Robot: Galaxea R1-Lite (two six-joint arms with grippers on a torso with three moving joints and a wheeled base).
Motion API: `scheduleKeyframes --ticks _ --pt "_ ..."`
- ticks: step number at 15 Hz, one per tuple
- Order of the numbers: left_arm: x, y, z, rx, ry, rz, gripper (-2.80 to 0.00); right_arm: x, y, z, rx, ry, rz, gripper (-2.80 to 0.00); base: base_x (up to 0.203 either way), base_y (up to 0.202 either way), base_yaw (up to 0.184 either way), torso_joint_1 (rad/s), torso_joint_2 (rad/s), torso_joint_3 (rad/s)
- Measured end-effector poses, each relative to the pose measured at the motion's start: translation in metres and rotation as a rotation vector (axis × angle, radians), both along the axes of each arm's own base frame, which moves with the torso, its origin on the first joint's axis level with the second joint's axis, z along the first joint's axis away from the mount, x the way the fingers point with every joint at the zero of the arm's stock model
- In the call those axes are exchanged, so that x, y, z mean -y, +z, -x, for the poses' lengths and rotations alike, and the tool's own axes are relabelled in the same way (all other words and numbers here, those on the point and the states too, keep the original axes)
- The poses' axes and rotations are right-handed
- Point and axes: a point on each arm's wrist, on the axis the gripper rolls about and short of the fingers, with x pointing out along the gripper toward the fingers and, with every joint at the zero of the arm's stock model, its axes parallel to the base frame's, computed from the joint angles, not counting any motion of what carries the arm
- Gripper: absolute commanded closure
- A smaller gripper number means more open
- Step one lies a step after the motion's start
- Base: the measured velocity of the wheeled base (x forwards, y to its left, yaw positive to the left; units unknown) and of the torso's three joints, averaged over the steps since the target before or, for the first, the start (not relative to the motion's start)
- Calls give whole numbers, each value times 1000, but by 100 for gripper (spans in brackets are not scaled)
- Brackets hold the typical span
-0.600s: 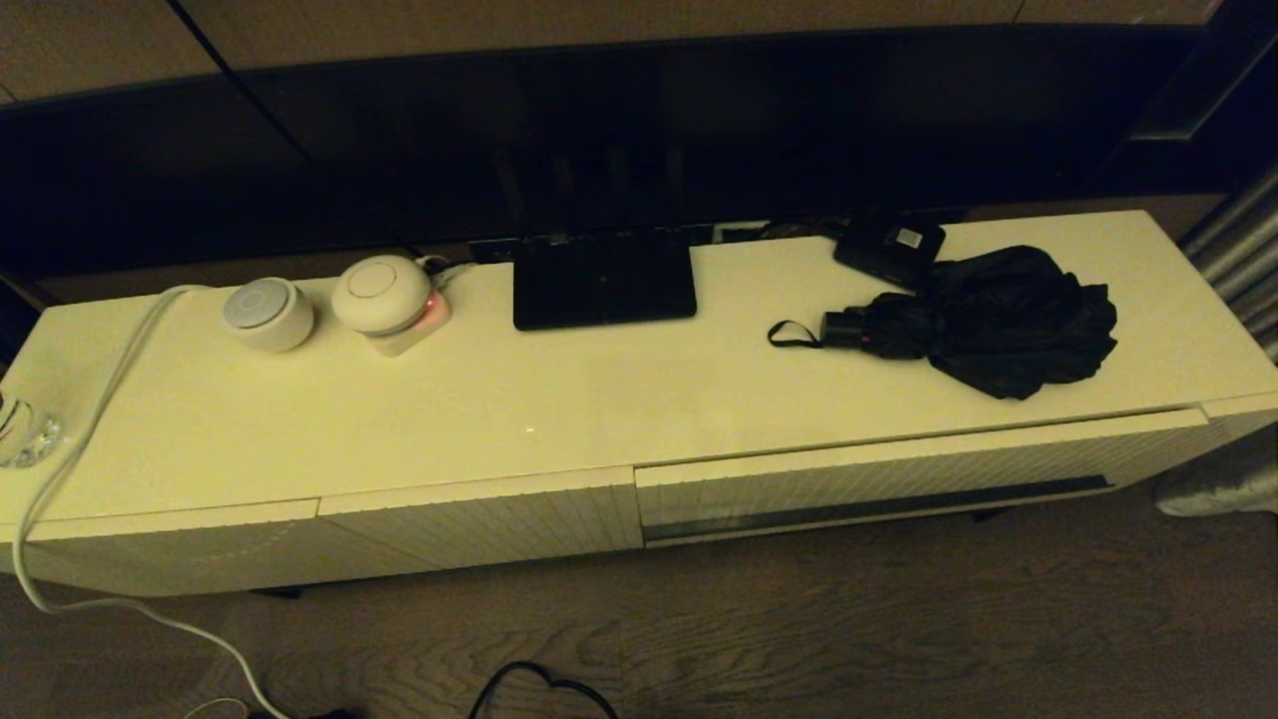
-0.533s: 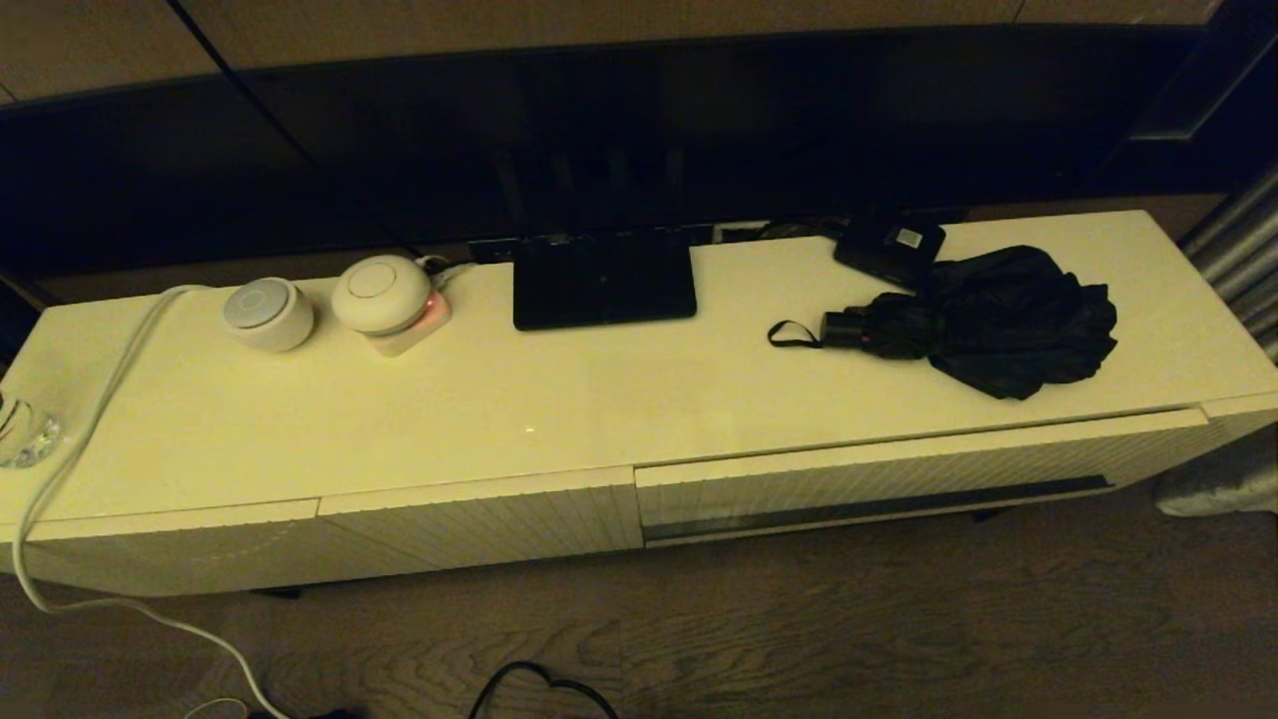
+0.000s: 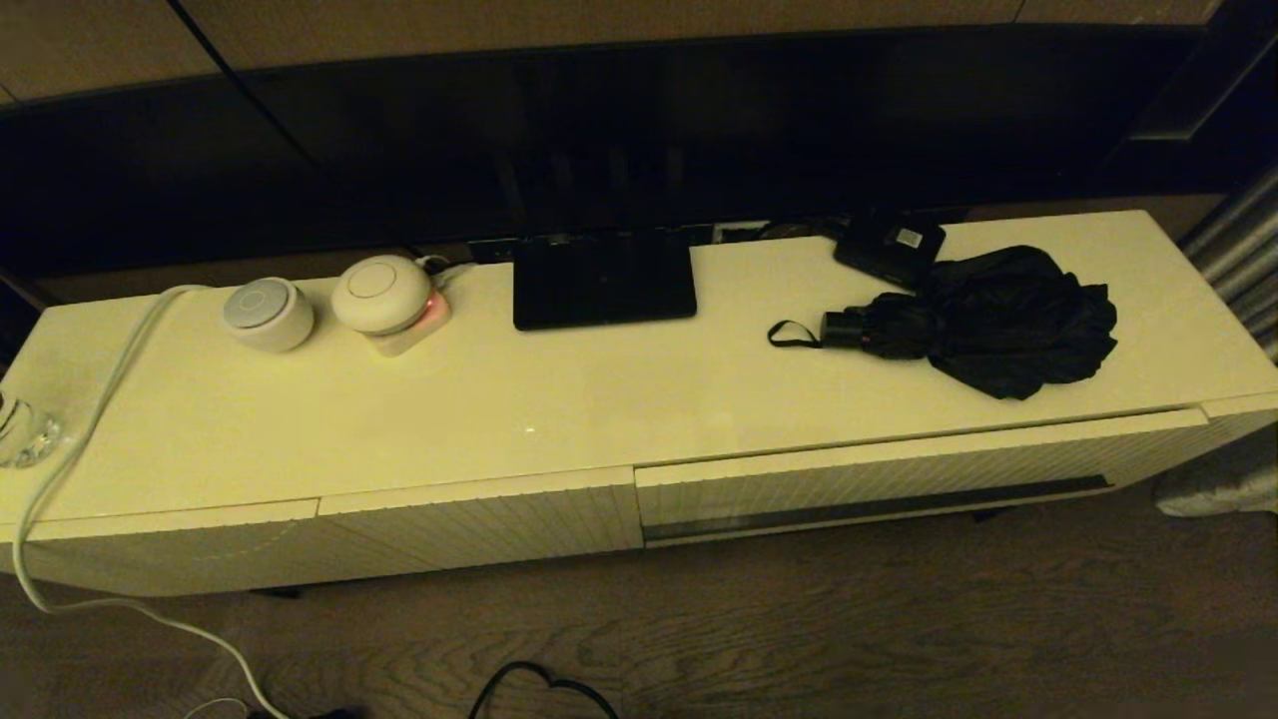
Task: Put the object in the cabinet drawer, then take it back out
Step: Open the drawer
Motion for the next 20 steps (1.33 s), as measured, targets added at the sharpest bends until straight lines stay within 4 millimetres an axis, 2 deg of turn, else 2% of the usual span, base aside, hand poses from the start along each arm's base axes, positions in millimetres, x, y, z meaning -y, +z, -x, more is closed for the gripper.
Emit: scheduleKeyframes --ticks 20 --pt "0 0 0 0 0 0 0 0 0 0 -5 -7 32 0 0 0 0 0 0 0"
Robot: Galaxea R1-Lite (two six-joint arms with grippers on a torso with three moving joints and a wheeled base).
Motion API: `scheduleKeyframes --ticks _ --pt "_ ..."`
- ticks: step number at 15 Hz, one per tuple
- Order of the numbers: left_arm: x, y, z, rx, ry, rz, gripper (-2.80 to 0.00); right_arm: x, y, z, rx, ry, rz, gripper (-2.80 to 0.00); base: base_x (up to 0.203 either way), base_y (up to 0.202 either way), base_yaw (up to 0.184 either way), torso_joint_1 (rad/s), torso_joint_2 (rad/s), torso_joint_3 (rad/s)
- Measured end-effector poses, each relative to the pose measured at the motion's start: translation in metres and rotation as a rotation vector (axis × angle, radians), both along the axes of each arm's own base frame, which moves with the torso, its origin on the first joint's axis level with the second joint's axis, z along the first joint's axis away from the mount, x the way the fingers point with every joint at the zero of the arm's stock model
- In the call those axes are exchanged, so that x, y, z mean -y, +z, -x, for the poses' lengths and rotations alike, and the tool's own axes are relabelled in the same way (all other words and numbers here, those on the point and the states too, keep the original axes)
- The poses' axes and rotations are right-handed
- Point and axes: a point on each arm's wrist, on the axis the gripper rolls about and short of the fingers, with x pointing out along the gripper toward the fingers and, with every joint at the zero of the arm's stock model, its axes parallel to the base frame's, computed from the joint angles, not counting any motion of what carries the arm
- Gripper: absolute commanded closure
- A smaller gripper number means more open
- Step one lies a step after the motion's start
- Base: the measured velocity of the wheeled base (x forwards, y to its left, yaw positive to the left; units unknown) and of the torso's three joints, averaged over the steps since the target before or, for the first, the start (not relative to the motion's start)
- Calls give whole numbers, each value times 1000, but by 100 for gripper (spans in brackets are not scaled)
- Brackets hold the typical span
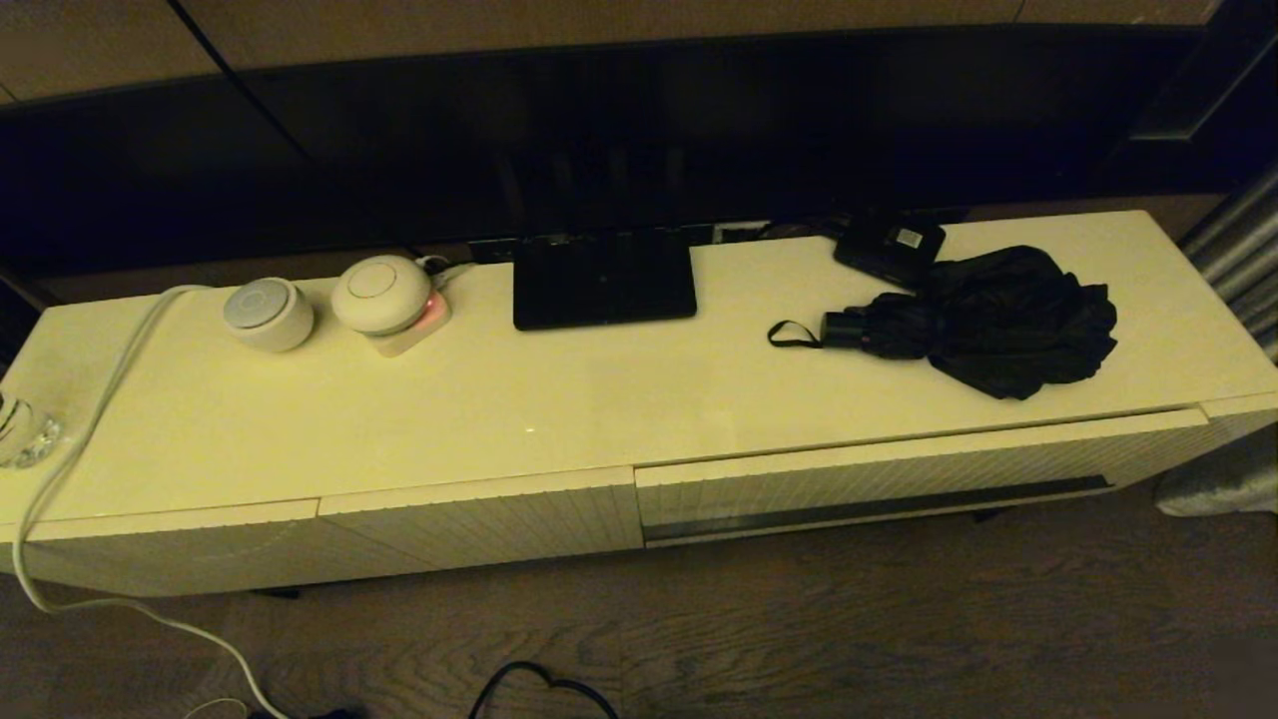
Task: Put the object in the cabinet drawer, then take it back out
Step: Open the drawer
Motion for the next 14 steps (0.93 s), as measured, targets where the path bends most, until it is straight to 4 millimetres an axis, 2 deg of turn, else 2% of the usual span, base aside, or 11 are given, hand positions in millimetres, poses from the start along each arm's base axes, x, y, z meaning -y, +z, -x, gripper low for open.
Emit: scheduleKeyframes --ticks 2,3,6,8,11,14 --pt "0 0 0 0 0 0 0 0 14 5 18 7 20 0 0 0 0 0 0 0" --pt "0 0 0 0 0 0 0 0 28 10 32 14 22 0 0 0 0 0 0 0" --pt "0 0 0 0 0 0 0 -1 81 21 48 45 21 0 0 0 0 0 0 0" --pt "0 0 0 0 0 0 0 -2 116 16 38 85 28 0 0 0 0 0 0 0" --pt "0 0 0 0 0 0 0 -3 158 -12 -25 156 102 0 0 0 0 0 0 0" --pt "0 0 0 0 0 0 0 -6 187 -58 -114 261 255 0 0 0 0 0 0 0"
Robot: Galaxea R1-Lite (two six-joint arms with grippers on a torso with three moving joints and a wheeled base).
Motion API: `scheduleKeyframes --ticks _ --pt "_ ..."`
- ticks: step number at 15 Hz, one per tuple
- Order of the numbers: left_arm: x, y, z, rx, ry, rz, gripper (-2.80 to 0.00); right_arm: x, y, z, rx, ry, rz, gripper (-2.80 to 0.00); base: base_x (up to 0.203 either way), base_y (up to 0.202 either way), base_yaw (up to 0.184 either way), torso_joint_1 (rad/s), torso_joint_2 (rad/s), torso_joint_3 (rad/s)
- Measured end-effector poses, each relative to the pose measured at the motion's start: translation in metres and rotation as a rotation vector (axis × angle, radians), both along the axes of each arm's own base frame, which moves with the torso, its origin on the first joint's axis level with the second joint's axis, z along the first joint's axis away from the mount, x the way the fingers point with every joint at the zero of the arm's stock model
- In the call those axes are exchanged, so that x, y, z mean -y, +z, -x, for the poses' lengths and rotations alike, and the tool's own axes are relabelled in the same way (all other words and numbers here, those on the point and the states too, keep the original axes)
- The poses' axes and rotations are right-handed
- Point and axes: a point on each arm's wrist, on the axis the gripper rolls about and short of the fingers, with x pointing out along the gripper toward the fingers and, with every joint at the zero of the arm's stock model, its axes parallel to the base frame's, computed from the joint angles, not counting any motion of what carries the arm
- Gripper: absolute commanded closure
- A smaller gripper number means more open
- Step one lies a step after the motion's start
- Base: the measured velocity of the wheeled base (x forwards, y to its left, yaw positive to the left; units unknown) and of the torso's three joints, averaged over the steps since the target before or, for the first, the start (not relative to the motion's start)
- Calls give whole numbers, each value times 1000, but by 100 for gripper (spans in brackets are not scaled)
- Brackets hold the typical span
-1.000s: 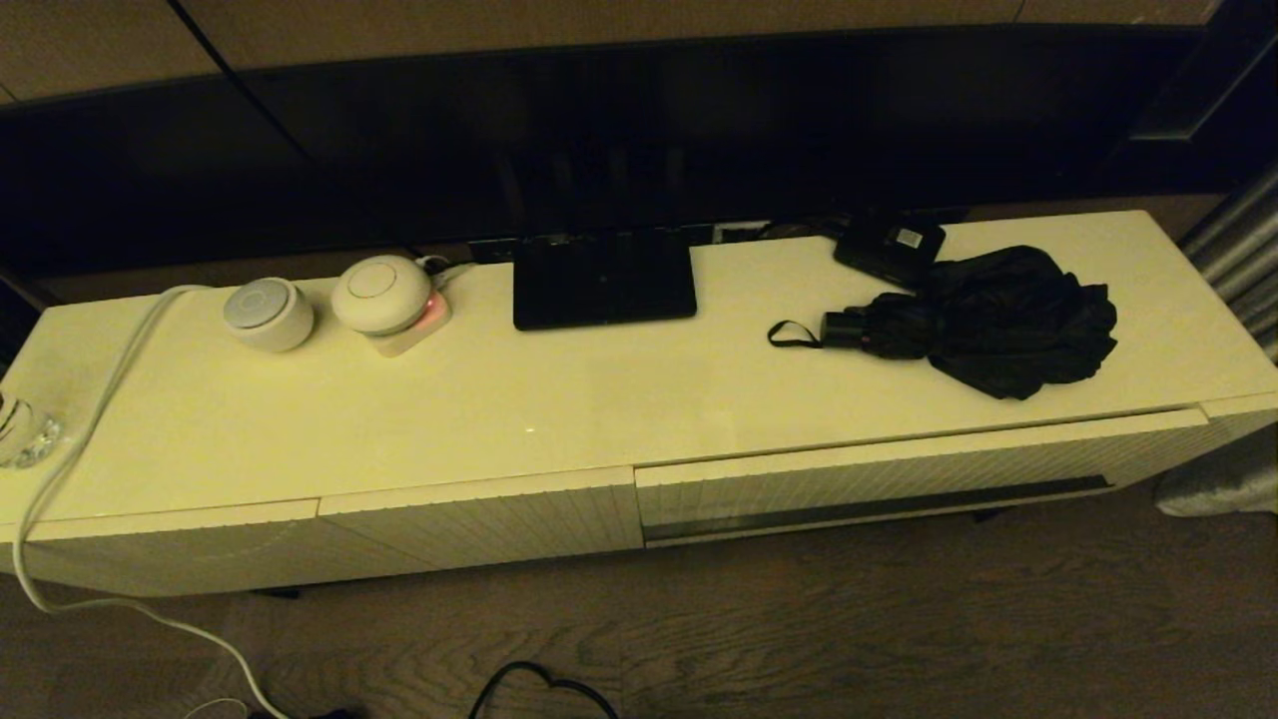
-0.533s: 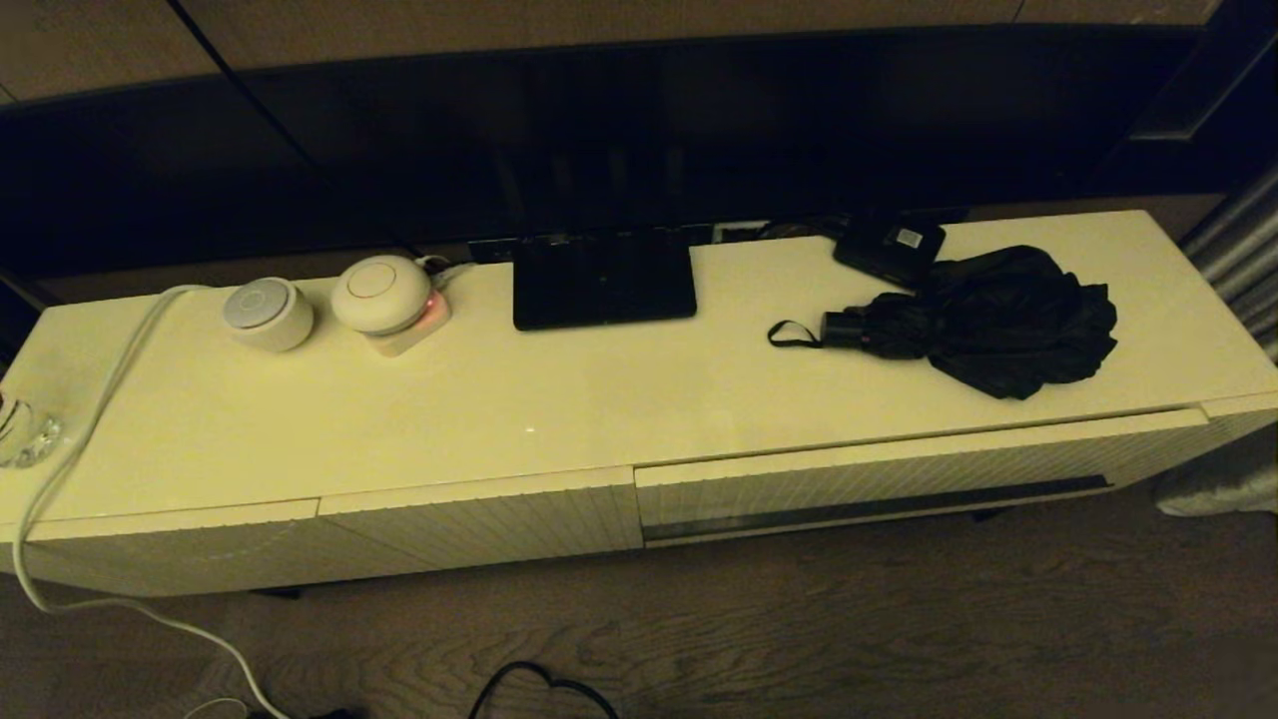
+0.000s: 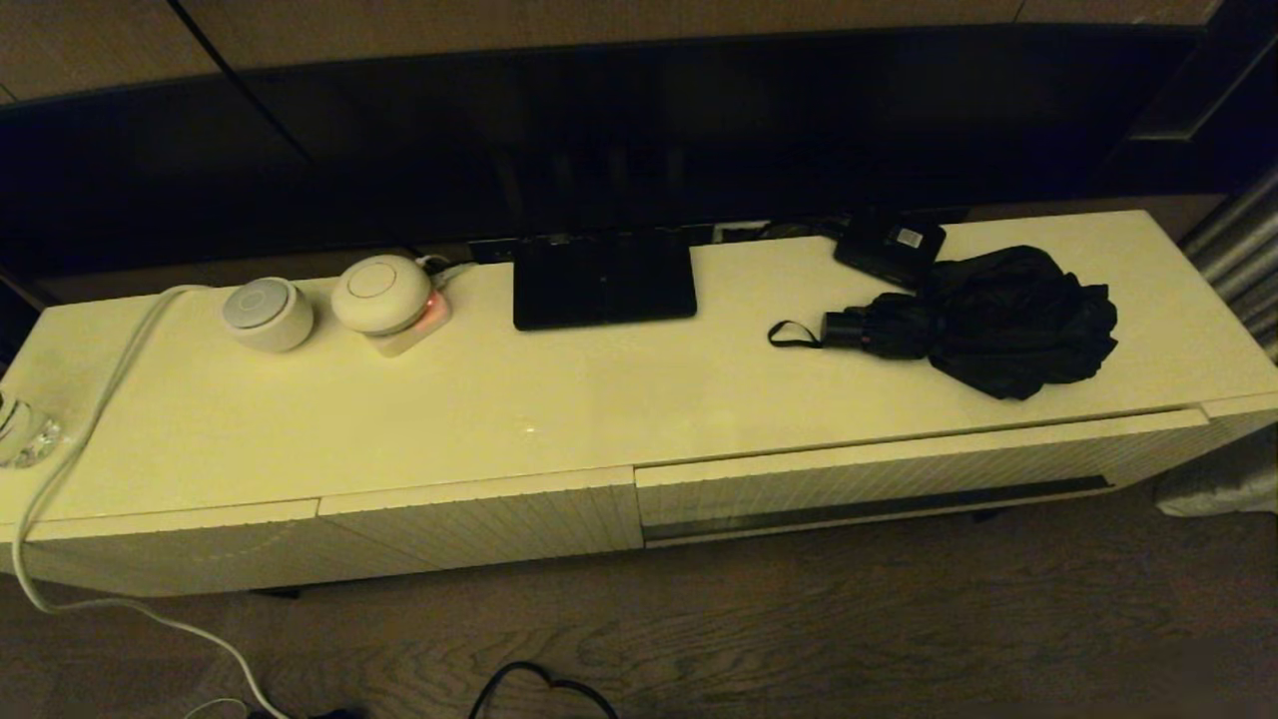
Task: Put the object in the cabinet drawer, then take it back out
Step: Open the drawer
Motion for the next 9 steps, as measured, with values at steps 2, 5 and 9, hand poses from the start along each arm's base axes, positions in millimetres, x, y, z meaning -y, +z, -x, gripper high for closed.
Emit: scheduleKeyframes --ticks 2,5,9 --pt "0 0 0 0 0 0 0 -2 9 -36 -58 62 111 0 0 0 0 0 0 0" --pt "0 0 0 0 0 0 0 -17 4 -83 -150 214 233 0 0 0 0 0 0 0" --pt "0 0 0 0 0 0 0 -52 -31 -120 -312 417 345 0 0 0 0 0 0 0"
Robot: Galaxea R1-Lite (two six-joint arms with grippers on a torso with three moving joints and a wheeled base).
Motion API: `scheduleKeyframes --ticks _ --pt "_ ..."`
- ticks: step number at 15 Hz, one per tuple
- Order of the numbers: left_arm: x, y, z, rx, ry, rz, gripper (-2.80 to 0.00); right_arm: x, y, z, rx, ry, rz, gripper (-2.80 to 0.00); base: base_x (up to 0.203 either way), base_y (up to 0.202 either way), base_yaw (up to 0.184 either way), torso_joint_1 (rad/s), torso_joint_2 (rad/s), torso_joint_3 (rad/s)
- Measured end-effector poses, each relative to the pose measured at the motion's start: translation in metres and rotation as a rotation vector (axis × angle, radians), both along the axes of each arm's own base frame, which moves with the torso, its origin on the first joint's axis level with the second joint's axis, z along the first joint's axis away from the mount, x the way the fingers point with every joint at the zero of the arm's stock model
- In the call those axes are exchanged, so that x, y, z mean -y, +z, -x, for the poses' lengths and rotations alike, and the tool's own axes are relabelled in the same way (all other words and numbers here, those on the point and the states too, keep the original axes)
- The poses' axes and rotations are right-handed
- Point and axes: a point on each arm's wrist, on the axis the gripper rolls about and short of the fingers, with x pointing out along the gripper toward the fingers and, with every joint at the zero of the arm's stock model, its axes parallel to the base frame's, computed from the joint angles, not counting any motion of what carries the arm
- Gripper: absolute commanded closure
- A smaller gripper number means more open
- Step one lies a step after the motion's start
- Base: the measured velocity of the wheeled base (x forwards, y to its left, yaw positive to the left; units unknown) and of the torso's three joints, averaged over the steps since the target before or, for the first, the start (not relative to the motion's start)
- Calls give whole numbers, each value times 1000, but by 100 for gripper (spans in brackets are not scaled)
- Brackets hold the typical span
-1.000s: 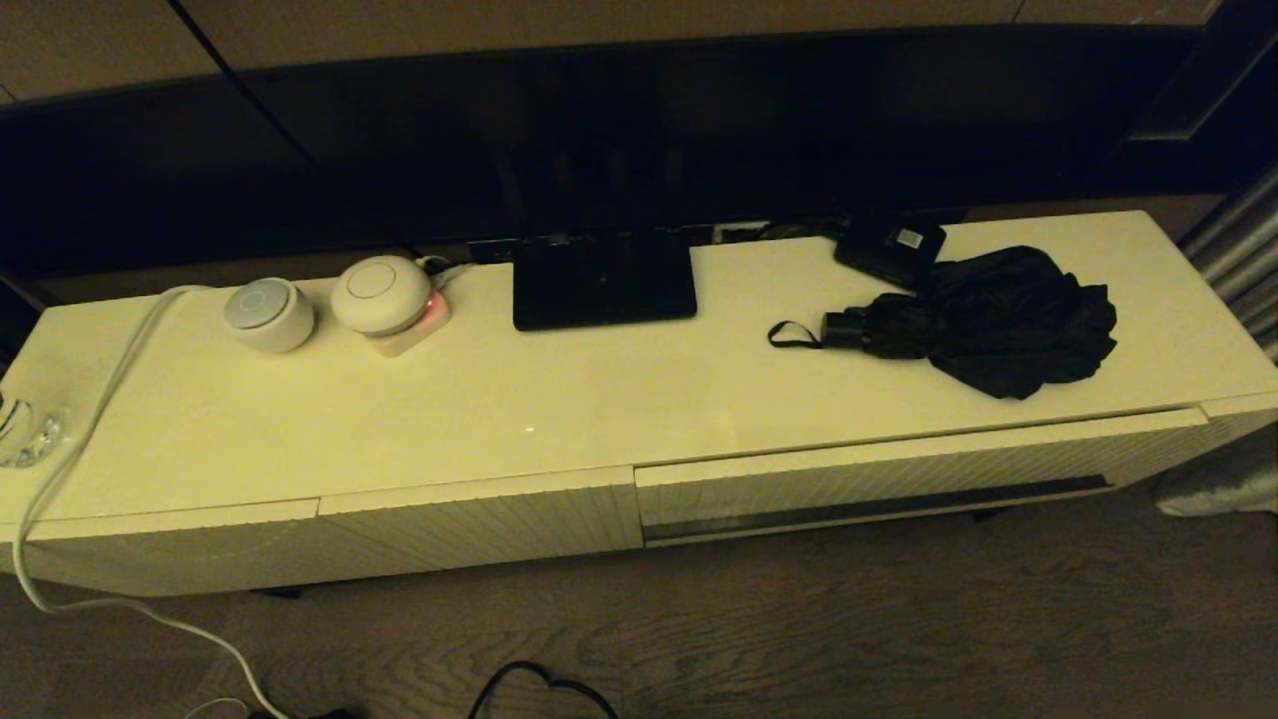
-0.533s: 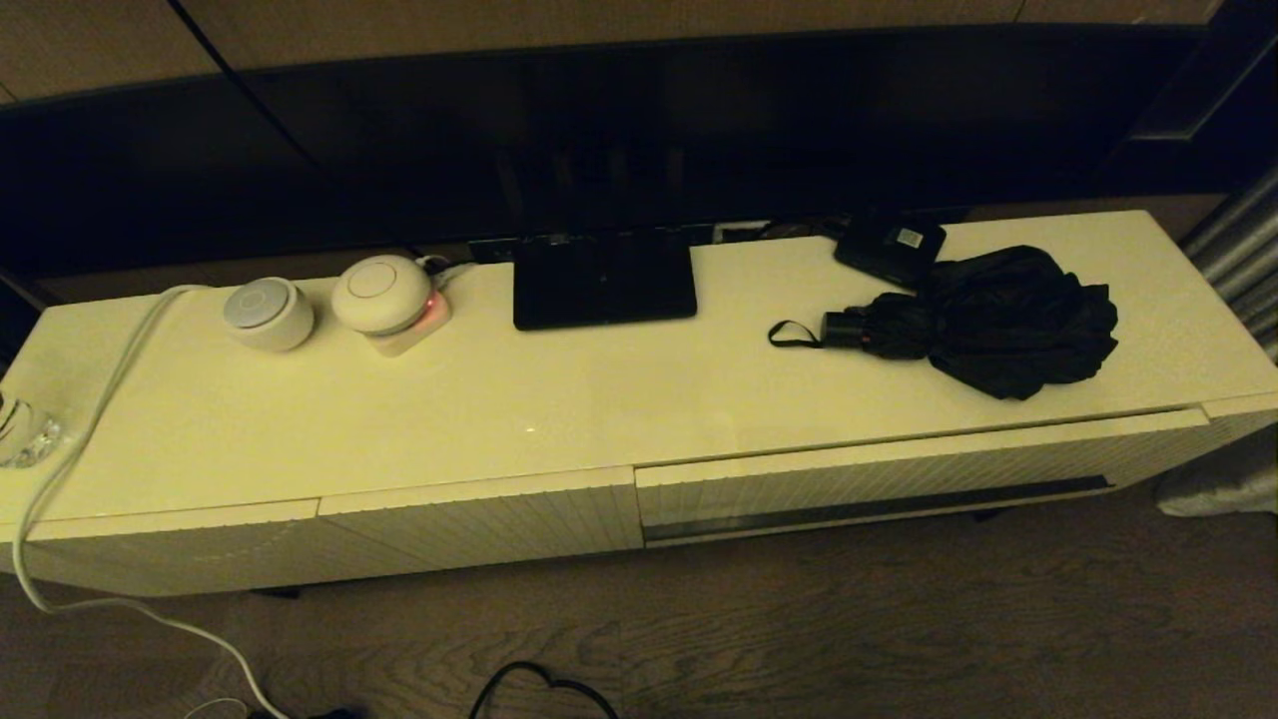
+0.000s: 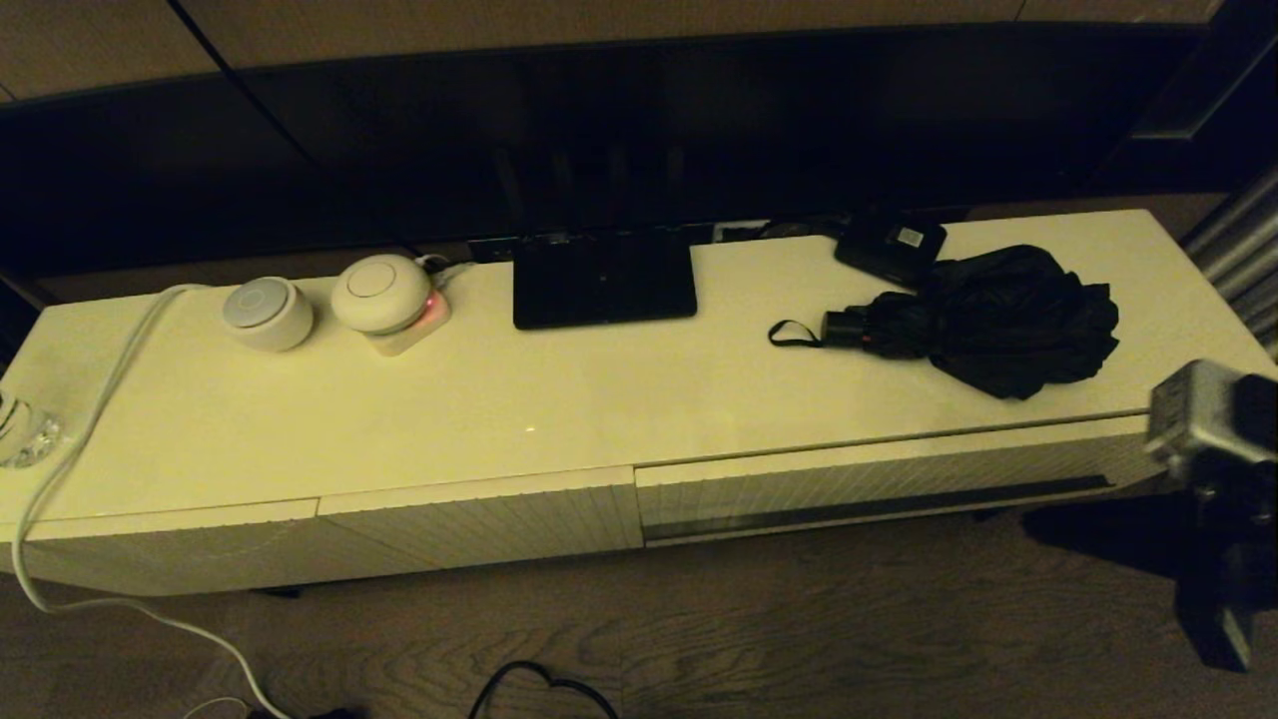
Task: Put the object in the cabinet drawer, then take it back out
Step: Open the drawer
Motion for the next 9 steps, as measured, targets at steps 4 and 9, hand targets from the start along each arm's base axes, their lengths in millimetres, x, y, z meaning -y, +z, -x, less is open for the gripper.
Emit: scheduleKeyframes --ticks 4,9 --pt "0 0 0 0 0 0 0 -28 -44 -27 -135 33 153 0 0 0 0 0 0 0" --pt "0 0 0 0 0 0 0 -46 -99 -47 -146 118 293 0 0 0 0 0 0 0"
